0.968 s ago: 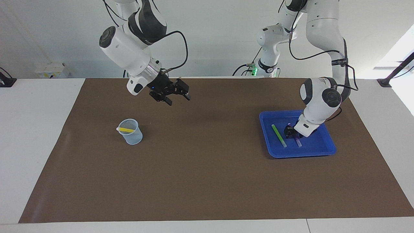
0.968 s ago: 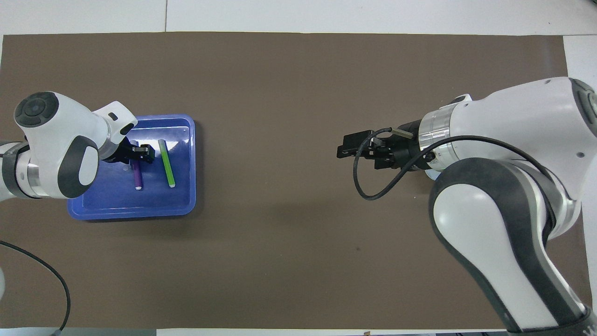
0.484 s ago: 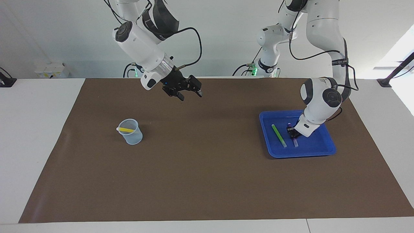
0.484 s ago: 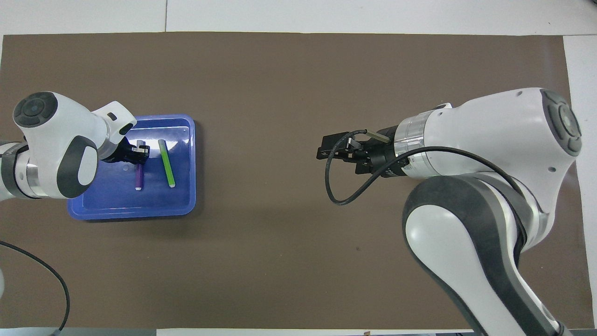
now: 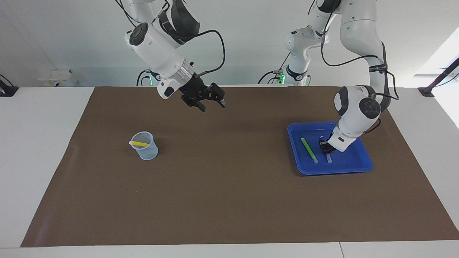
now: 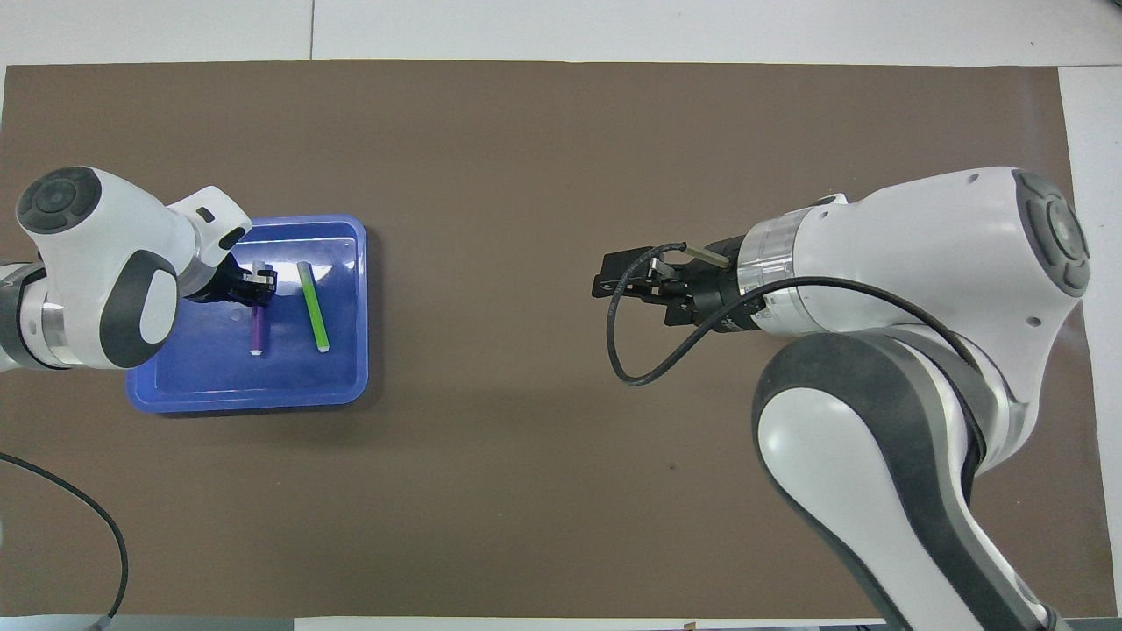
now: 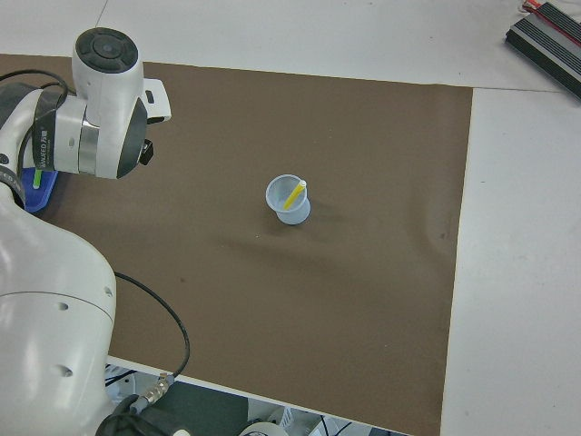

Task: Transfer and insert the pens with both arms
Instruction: 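Grasp the purple pen with the left gripper while the right gripper withdraws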

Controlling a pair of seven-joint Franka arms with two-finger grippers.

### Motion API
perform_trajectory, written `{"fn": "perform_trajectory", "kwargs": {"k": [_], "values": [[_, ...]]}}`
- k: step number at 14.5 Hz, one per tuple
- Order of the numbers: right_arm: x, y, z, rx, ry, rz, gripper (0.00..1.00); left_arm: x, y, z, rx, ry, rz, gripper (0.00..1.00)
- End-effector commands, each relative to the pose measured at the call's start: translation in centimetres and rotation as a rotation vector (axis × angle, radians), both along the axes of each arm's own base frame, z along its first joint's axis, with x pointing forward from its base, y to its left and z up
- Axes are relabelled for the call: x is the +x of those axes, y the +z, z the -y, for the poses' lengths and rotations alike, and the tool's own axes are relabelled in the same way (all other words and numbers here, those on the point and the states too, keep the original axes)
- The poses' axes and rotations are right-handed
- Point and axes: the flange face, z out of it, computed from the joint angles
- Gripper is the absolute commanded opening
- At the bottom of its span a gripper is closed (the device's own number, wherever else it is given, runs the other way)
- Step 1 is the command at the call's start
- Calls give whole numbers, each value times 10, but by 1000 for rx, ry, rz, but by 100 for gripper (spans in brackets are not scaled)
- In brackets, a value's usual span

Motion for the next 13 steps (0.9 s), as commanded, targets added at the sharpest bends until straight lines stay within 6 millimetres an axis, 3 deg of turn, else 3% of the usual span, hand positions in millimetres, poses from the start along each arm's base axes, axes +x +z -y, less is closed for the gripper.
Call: {"fn": "perform_trajectory", "kwargs": {"k": [1,5,8,13], "values": [[-3,2,-4,44,-29,-1,100,13,35,1,-9,24,-39,0],[-4,3,-7,49,-30,6,100,19,90,16,-77,168,-118,0],[-3,4,-7,49,-31,7,100,16,133,52,-159,442,-195,0],[-3,5,-8,79,-44,-2,100,-5,164,127,-245,963,-415,0]]}}
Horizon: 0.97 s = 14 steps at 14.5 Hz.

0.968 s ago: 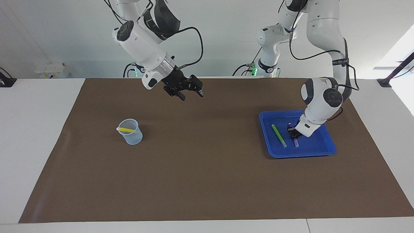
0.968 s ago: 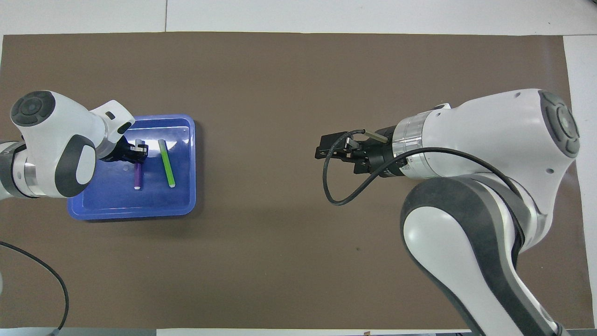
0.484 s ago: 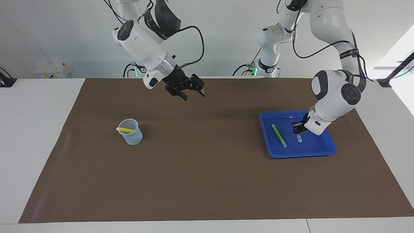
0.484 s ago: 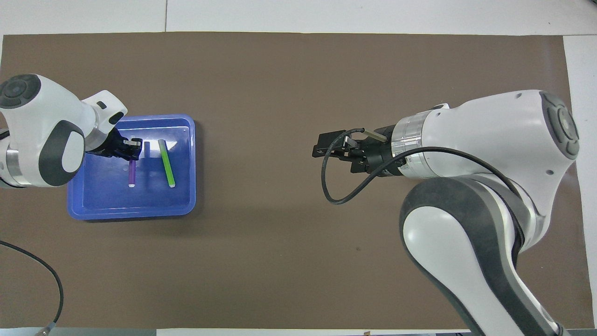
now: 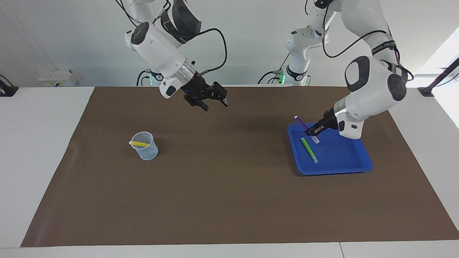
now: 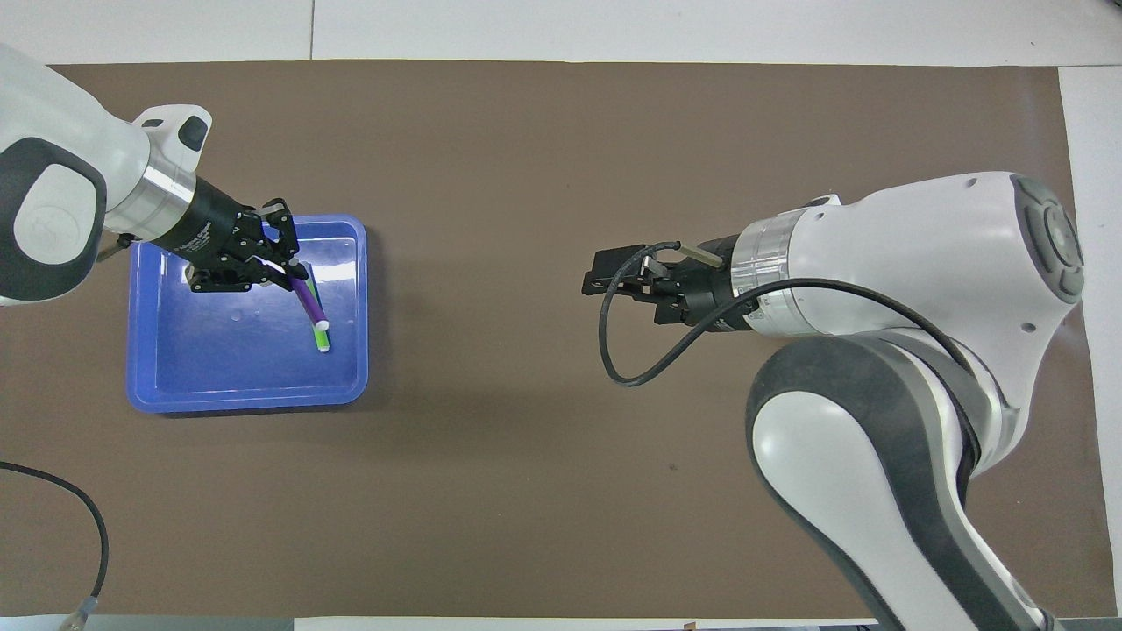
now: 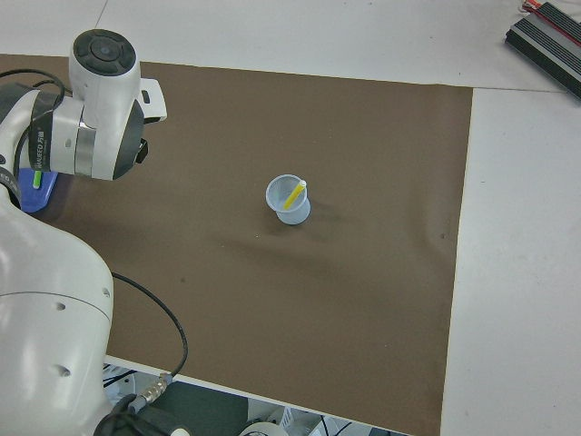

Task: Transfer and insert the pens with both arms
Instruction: 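Lift the purple pen toward the right gripper with the left gripper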

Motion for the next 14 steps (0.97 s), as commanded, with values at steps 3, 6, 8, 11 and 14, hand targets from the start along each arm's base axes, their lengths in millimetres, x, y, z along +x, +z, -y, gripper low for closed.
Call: {"fn": "perform_trajectory", "kwargs": {"k": [3,6,8,11,14], "values": [[0,4,-1,44,-45,17,100,-40,5,56,-128,325,-278,0],[-3,5,-9,46,-34,19,100,-77,-12,98,-218,485,-384,0],[-2,7,-13,61,-48,38,100,-95,-22,120,-290,605,-421,0],[-3,13,-29,131,-86,70,100,-107,-24,138,-381,684,-468,0],[-12,5,-45,121,-60,89,100,-111,-28,143,-434,754,-485,0]]}}
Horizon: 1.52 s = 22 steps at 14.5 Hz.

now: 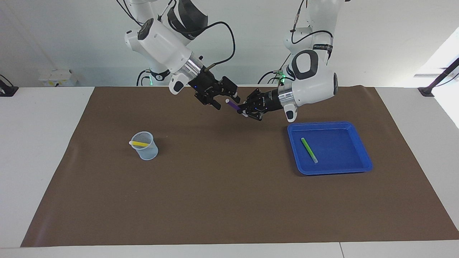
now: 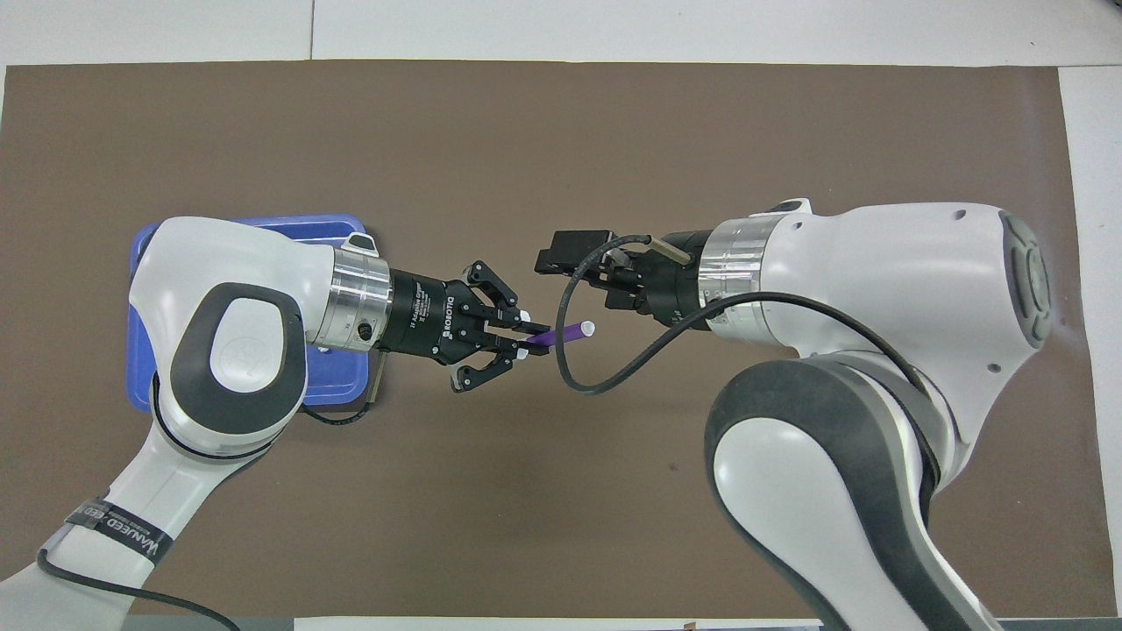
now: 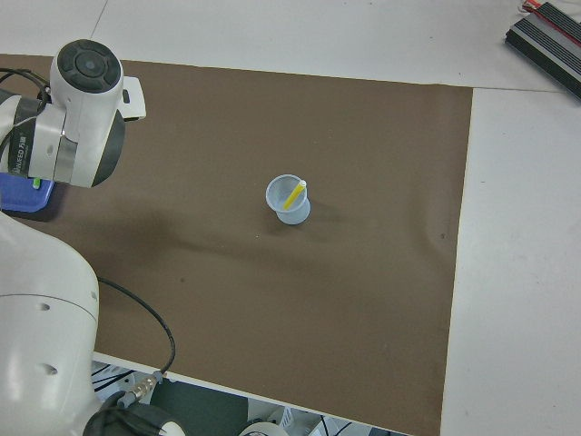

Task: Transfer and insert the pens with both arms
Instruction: 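Lift the purple pen toward the right gripper with the left gripper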

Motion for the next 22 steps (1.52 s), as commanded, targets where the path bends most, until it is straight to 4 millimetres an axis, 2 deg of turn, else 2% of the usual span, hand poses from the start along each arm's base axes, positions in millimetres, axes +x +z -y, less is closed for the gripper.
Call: {"fn": "perform_trajectory", "kwargs": {"k": [1,7,10,11,15,19,22], "values": [[-10,-10,-11,1,11,1,100,-8,1,-7,-23,91,-22,0],[-18,-22,-7,-68,157,-33,100,-8,0,-7,-26,95,-25,0],[-14,-22,2,-72,168,-21,73,-8,0,-7,-26,94,-24,0],[-11,-24,6,-73,169,-15,69,-7,1,-7,-27,96,-22,0],[-6,-23,5,-72,143,21,69,-8,1,-7,-27,94,-23,0],[-7,-23,3,-70,146,22,36,-8,1,-7,-27,94,-23,0],[-4,-25,5,-67,137,17,0,-7,2,-7,-28,95,-19,0]]}}
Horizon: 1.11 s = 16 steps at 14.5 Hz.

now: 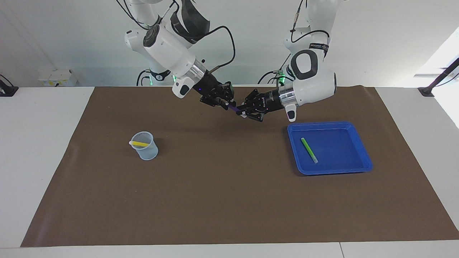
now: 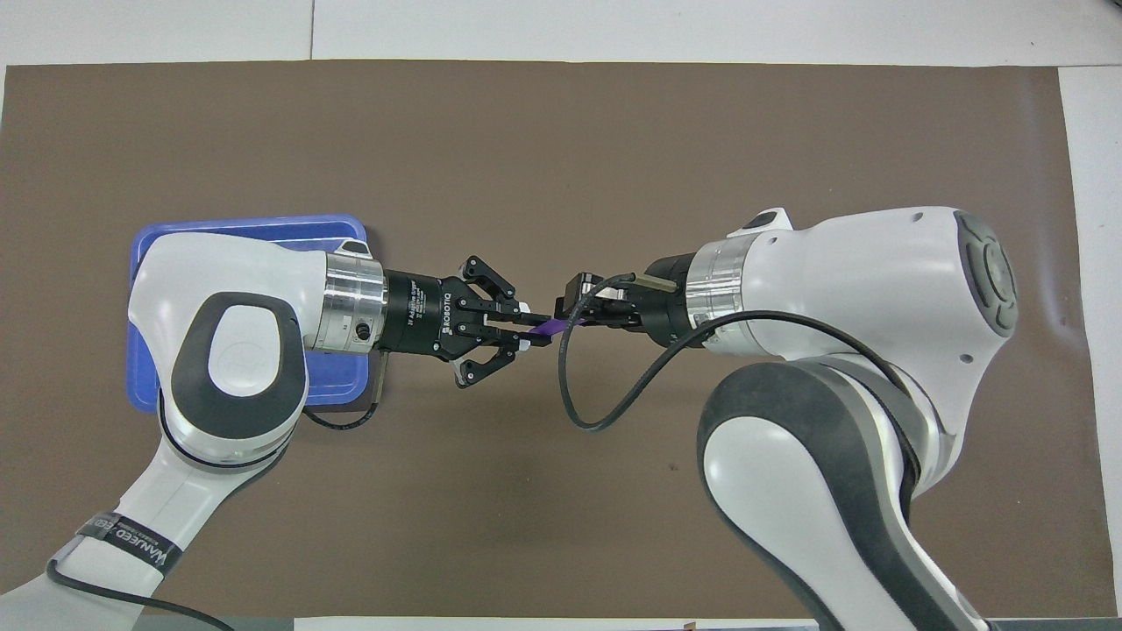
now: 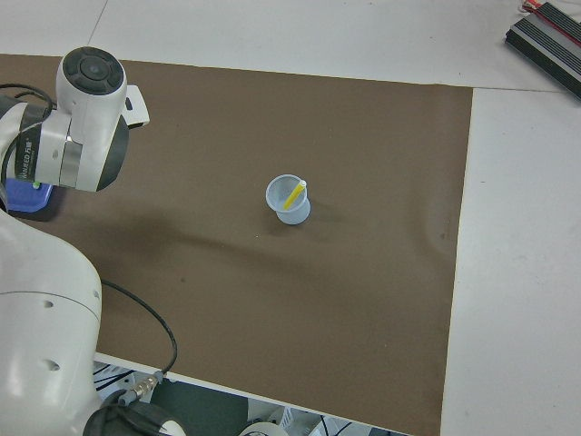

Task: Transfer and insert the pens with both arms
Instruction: 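Grasp the purple pen with the right gripper and open the left gripper, then insert the purple pen into the cup with the right gripper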

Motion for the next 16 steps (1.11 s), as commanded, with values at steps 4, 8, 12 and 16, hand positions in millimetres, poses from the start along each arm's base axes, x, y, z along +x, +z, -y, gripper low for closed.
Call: {"fn": "perform_trajectory", "kwargs": {"k": [4,8,12,16], "values": [[3,-2,2,0,0,4,0,-8,6,-2,1,29,1,0],[11,10,16,-5,5,6,0,0,19,-15,10,69,23,100],[47,64,94,-197,144,-6,0,23,28,-47,185,-7,144,100],[52,105,193,-444,445,67,0,47,26,-89,469,-136,295,100]]}}
